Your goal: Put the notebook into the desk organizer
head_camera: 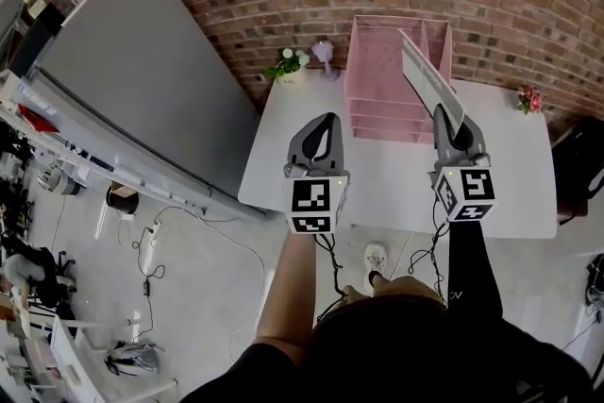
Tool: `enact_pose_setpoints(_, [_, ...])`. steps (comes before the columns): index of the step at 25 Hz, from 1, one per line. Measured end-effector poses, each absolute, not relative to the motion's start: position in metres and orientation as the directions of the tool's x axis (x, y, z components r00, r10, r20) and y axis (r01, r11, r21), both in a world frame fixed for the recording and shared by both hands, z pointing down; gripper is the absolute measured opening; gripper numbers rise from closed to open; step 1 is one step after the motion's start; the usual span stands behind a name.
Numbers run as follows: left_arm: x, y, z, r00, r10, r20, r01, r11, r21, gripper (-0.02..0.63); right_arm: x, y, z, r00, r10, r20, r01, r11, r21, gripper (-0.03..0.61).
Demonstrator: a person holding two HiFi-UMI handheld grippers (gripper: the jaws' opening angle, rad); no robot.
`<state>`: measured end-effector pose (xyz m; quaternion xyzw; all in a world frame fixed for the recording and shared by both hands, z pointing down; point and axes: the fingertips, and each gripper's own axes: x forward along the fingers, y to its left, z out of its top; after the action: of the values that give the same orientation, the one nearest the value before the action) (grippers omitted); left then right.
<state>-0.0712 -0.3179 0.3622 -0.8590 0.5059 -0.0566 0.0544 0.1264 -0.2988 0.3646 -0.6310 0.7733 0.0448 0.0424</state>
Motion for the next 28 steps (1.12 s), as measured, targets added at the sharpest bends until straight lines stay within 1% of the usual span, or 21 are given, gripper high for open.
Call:
enact_pose_setpoints(8, [-0.066,-0.391,0.361,0.468,-0.883,0.032,-0.872,-0.467,-0.148,0.009,0.134,-0.38,0.359,-0.214,-0.968,-0.132,-0.977,0.211,0.042,0.009])
enact_pose_setpoints(15, [-0.064,-0.428,0.356,0.46,-0.888,0.019,-0.879,-0.458,-0.133,0.009,0.135,-0.421,0.356,-0.224,-0.967,-0.123,-0.973,0.214,0.088,0.009])
enact_pose_setpoints(23, [-0.072,-0.462,0.362,0.47,-0.882,0.032,-0.875,-0.47,-0.119,0.009,0.13,-0.457,0.365,-0.21,-0.975,-0.076,-0.962,0.192,0.196,0.009])
enact_pose_setpoints(28, [-0.068,-0.493,0.37,0.515,-0.856,0.041,-0.847,-0.516,-0.125,0.009,0.127,-0.483,0.377,-0.177,-0.984,-0.019,-0.954,0.166,0.251,0.009])
